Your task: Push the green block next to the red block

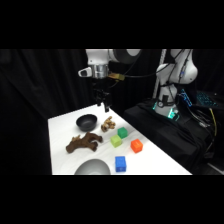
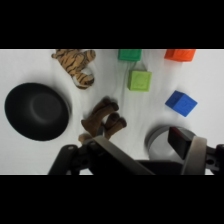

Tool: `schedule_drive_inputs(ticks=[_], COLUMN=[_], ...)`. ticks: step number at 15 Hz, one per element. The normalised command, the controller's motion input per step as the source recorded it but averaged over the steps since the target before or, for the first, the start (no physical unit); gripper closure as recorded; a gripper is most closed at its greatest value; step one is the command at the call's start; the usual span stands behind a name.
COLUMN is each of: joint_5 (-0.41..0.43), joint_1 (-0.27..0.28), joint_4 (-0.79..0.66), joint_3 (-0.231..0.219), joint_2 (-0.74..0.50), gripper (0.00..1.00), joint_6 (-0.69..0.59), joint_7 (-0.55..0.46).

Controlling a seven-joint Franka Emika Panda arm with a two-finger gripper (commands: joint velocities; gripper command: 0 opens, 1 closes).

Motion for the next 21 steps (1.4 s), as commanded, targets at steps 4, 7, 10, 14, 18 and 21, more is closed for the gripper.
schedule_drive_inputs(ticks=[4, 7, 10, 14, 18, 21], joint_5=[-0.038, -0.046, -0.035, -0.036, -0.012, -0.060], joint_1=[-0.033, -0.063, -0.085, -0.088, -0.074, -0.062], joint_4=[-0.07, -0.22, -0.31, -0.38, -0.37, -0.33], joint_3=[0.010, -0.023, -0.046, -0.053, -0.038, -0.022], joint_2=[-0.01, -0.06, -0.11, -0.17, -0.16, -0.10], gripper=[0.00, 0.00, 0.00, 0.00, 0.00, 0.00], joint_6=[0.07, 0.20, 0.27, 0.28, 0.28, 0.43], joint_7=[0.03, 0.01, -0.03, -0.07, -0.13, -0.23])
